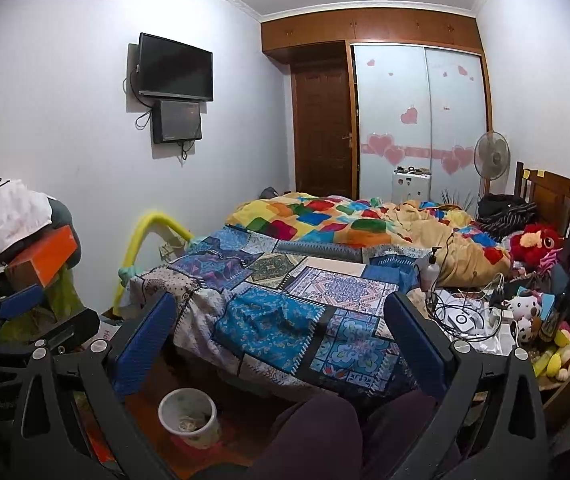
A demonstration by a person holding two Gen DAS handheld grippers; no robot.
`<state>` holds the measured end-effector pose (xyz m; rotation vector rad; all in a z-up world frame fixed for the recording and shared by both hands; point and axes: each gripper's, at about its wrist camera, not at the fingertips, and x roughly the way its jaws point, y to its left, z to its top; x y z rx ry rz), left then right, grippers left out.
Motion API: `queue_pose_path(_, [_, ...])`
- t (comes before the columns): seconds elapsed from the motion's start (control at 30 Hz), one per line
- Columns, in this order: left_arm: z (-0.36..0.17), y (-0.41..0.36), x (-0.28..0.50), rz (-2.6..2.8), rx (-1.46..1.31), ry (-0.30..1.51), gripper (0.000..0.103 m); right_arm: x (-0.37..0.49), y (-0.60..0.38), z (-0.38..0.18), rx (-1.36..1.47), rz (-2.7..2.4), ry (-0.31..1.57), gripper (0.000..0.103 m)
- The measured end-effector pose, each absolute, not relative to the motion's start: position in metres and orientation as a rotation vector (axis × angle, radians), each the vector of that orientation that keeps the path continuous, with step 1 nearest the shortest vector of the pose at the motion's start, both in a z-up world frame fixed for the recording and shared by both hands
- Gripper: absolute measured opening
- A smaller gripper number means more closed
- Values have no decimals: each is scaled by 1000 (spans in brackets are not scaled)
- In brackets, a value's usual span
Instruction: Collect trash
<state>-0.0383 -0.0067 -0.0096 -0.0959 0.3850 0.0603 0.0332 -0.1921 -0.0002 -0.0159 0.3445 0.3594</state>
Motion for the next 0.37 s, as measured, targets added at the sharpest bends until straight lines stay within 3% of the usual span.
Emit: queue_pose_path(0.37, [-9, -6, -41, 72, -102, 371, 102, 34, -192, 0, -16, 361, 346, 103])
